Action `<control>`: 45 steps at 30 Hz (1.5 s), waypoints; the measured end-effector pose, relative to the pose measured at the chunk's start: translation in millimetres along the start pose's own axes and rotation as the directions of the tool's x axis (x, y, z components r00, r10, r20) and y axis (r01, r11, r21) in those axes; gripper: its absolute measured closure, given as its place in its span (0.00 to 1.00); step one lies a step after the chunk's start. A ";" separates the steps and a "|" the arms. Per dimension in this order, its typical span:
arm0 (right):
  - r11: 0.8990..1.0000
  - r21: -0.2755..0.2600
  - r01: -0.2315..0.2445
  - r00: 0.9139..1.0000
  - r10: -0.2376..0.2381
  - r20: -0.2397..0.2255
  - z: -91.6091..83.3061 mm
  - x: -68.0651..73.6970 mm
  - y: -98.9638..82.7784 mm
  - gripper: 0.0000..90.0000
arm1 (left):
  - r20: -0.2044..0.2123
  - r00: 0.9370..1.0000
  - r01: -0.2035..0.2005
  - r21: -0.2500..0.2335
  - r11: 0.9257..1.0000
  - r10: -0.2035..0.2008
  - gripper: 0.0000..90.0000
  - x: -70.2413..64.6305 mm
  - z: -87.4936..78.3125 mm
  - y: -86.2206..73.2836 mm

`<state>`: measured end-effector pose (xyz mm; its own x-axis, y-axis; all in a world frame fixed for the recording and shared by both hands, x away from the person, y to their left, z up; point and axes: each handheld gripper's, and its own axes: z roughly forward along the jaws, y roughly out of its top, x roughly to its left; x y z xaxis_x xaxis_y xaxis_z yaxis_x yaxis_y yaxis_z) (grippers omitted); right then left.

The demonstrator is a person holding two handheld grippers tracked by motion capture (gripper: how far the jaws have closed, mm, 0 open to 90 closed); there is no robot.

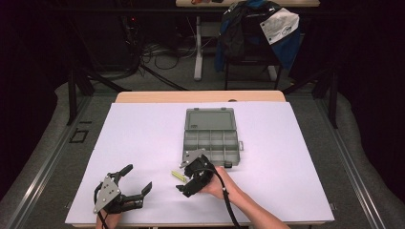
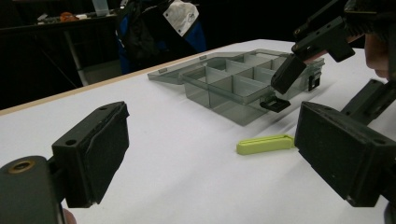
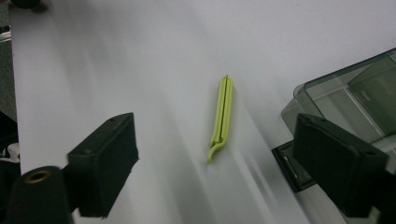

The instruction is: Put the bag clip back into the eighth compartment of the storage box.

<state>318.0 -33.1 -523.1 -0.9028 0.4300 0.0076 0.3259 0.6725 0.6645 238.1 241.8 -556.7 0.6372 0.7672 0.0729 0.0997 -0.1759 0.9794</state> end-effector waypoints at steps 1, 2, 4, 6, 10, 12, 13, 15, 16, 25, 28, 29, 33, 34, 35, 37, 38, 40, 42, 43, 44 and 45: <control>1.000 0.008 -0.001 1.000 0.001 0.004 1.6 0.0 0.4 0.22 | -0.002 1.000 0.001 -0.003 1.000 -0.001 0.11 0.3 -0.2 -0.1; 1.000 0.011 0.000 1.000 0.000 0.009 3.2 -0.2 0.8 0.28 | -0.003 1.000 -0.001 -0.001 1.000 0.001 0.11 0.5 -0.1 -0.1; 1.000 0.019 -0.007 1.000 0.007 0.016 6.4 0.1 1.9 0.33 | -0.002 1.000 0.002 -0.002 1.000 -0.002 0.11 0.4 0.0 -0.1; 0.999 0.035 -0.007 1.000 0.006 0.020 8.6 1.1 3.3 0.41 | -0.001 1.000 -0.001 -0.002 1.000 0.001 0.11 0.2 -0.2 0.1; 0.998 0.062 -0.003 1.000 0.001 0.021 14.1 1.0 8.1 0.52 | -0.001 1.000 0.001 -0.002 1.000 -0.001 0.11 0.2 0.4 0.1; 0.997 0.079 -0.012 1.000 0.010 0.026 17.2 1.7 11.1 0.55 | -0.001 1.000 0.001 -0.003 1.000 -0.001 0.11 0.1 0.7 0.1; 0.997 0.082 -0.013 1.000 0.011 0.028 18.8 1.6 12.5 0.57 | -0.002 1.000 0.001 -0.002 1.000 -0.001 0.11 -0.1 0.9 0.2; 0.995 0.095 -0.021 0.999 0.019 0.031 22.4 0.6 14.5 0.61 | -0.002 1.000 0.002 -0.003 1.000 -0.002 0.11 0.1 1.1 0.0; 0.995 0.099 -0.027 0.999 0.024 0.032 24.0 0.2 15.3 0.63 | -0.002 1.000 0.002 -0.002 1.000 -0.002 0.11 0.2 1.1 -0.1; 0.988 0.140 -0.062 0.996 0.053 0.065 35.5 -0.7 16.8 0.75 | -0.001 1.000 0.001 -0.002 1.000 -0.001 0.11 0.3 0.5 0.2; 0.986 0.143 -0.083 0.995 0.074 0.068 37.3 -1.8 16.6 0.78 | 0.000 1.000 0.000 -0.002 1.000 0.000 0.11 0.1 0.7 0.1; 0.986 0.146 -0.085 0.995 0.076 0.066 37.6 -1.9 16.6 0.79 | -0.001 1.000 0.002 -0.002 1.000 -0.002 0.11 0.1 0.7 0.1; 0.984 0.153 -0.093 0.994 0.083 0.066 39.0 -1.4 16.3 0.83 | -0.001 1.000 0.002 -0.001 1.000 -0.002 0.11 0.2 0.6 0.1; 0.983 0.156 -0.096 0.994 0.087 0.064 39.3 -1.4 15.9 0.84 | -0.001 1.000 0.000 -0.002 1.000 0.000 0.11 0.0 0.8 0.1; 0.983 0.156 -0.098 0.994 0.089 0.066 39.7 -1.7 15.4 0.85 | -0.001 1.000 -0.001 0.000 1.000 0.001 0.11 0.0 0.7 0.2; 0.982 0.157 -0.104 0.993 0.095 0.065 40.7 -2.2 14.8 0.86 | -0.002 1.000 0.001 0.000 1.000 -0.001 0.11 0.1 0.8 0.1; 0.981 0.161 -0.111 0.993 0.102 0.066 41.3 -2.0 14.3 0.86 | -0.004 1.000 0.000 0.001 1.000 0.000 0.11 0.2 0.8 0.0; 0.981 0.155 -0.115 0.992 0.105 0.067 41.4 -2.0 13.7 0.88 | -0.002 1.000 0.001 0.002 1.000 -0.001 0.11 0.4 0.4 0.0; 0.981 0.152 -0.118 0.992 0.108 0.070 41.5 -1.4 13.5 0.88 | -0.002 1.000 0.001 0.003 1.000 -0.001 0.11 0.2 0.8 0.0; 0.981 0.151 -0.121 0.991 0.111 0.072 41.5 -1.0 13.4 0.89 | -0.001 1.000 0.002 0.003 1.000 -0.002 0.11 0.1 0.9 -0.1; 0.982 0.151 -0.113 0.992 0.103 0.072 41.3 -1.3 13.1 0.89 | -0.001 1.000 0.000 0.005 1.000 0.000 0.11 0.1 0.9 0.0; 0.982 0.148 -0.116 0.992 0.106 0.070 41.2 -1.0 13.1 0.89 | 0.000 1.000 0.000 0.005 1.000 0.000 0.11 0.1 0.9 0.0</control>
<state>334.7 0.2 -545.2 -0.8412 0.5401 0.0257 0.4661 0.7002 0.5408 238.9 241.4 -556.8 0.6372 0.7672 0.0732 0.1034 -0.1793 0.9783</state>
